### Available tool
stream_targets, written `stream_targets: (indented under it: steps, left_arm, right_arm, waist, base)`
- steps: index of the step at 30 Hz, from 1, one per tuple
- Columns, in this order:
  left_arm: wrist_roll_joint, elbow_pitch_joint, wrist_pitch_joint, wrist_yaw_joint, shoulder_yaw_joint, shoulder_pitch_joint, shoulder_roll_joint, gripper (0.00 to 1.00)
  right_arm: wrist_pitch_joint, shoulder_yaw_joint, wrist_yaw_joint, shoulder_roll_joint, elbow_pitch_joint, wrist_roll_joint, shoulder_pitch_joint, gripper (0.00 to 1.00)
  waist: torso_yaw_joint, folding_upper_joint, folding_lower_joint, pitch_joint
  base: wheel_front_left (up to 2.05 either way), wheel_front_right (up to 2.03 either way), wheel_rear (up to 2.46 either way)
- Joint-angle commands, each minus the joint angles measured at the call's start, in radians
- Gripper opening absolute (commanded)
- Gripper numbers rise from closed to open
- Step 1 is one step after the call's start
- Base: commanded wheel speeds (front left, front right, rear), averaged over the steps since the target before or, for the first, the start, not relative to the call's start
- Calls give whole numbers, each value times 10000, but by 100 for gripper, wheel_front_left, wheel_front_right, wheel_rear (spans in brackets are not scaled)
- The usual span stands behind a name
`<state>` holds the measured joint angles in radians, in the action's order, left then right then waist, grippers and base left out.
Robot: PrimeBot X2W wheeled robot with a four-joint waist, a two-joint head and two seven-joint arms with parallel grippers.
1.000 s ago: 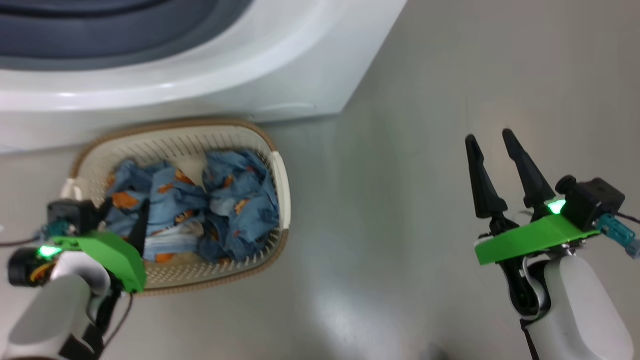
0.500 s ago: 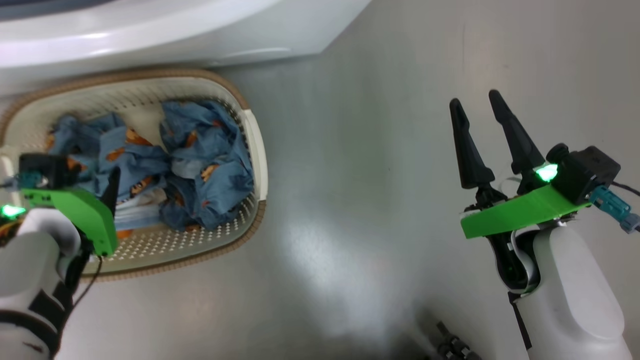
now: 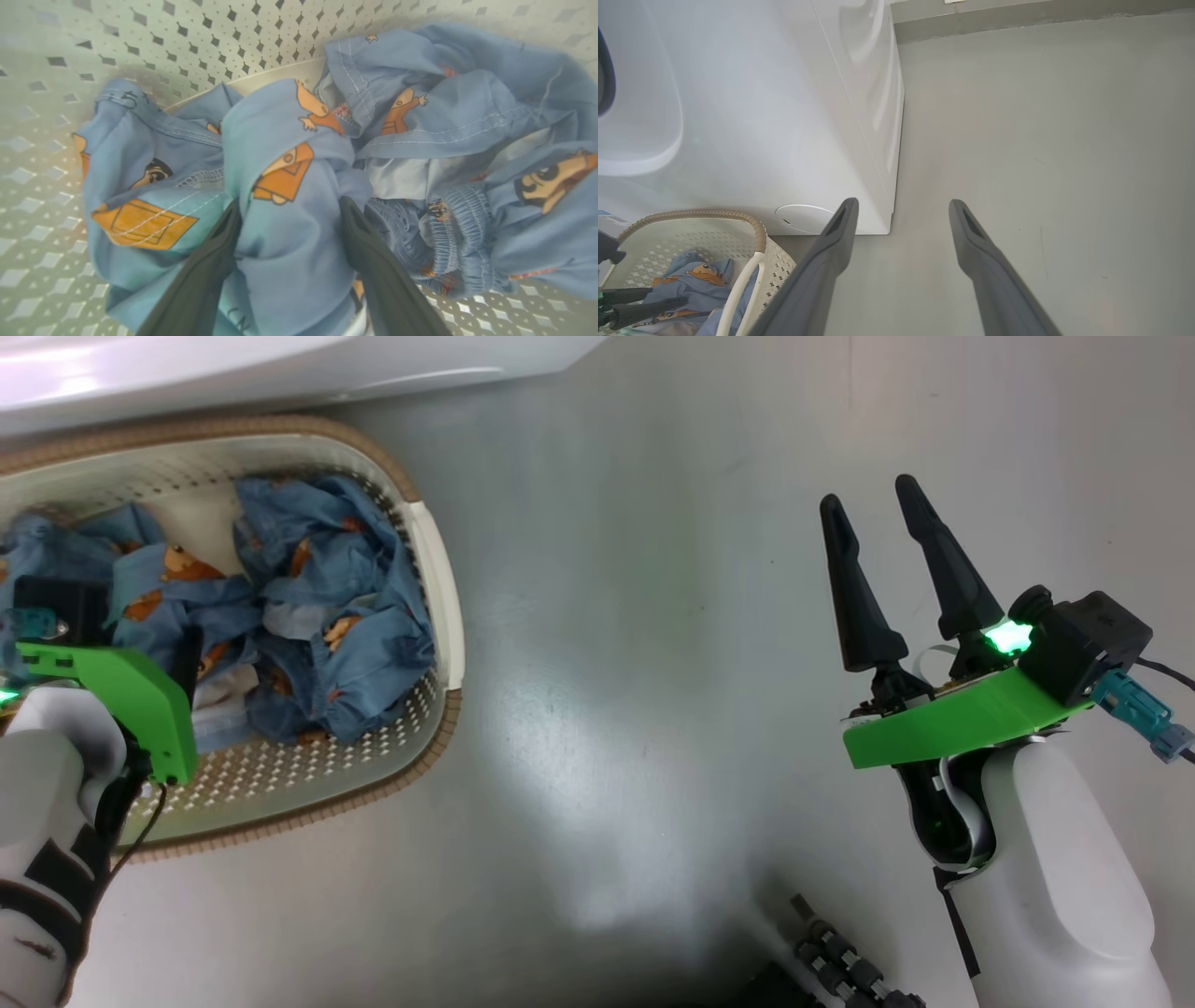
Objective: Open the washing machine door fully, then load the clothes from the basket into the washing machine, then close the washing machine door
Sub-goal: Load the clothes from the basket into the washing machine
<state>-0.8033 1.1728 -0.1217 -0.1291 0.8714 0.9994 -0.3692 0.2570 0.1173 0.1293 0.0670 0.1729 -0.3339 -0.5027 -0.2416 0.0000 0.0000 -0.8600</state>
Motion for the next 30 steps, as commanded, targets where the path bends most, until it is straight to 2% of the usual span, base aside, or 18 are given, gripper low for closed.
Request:
stream_targets:
  steps: [1,2,3,4,9,15,23,27,30]
  left_arm:
    - [-187,72,57,-15,-43,55,-401,100]
    - [-261,111,96,-15,13,76,-389,93]
    - [-325,136,127,-15,79,87,-377,35]
    - [-394,153,138,-15,138,90,-363,0]
    - [-744,155,21,-15,293,-10,-240,0]
    - [-1411,131,-596,-15,277,-337,-103,0]
    - [-2157,-179,-1289,-15,197,-1132,-56,0]
    - [-2159,-350,-1385,-15,288,-1600,11,0]
    - [-2038,-725,-1395,-15,-67,-1859,-8,0]
  right_arm:
    - [48,206,14,-72,-250,120,196,100]
    - [48,207,14,-76,-260,127,194,100]
    - [48,209,14,-81,-264,137,195,100]
    - [48,209,14,-84,-264,149,198,100]
    - [48,132,14,-89,-237,186,225,100]
    - [48,43,14,-81,-106,157,317,100]
    - [48,23,14,17,296,11,696,100]
    - [48,56,14,184,570,-43,1041,100]
    - [48,48,14,347,779,-94,1336,100]
  waist:
    - [-54,0,0,-54]
    - [-58,0,0,-56]
    - [-60,0,0,-45]
    - [-56,0,0,-23]
    - [41,0,0,192]
    - [256,0,0,856]
    - [569,0,0,2371]
    - [771,0,0,3284]
    - [941,0,0,3955]
  base:
    - [0,0,0]
    - [0,0,0]
    - [0,0,0]
    - [0,0,0]
    - [0,0,0]
    - [0,0,0]
    - [0,0,0]
    - [0,0,0]
    - [0,0,0]
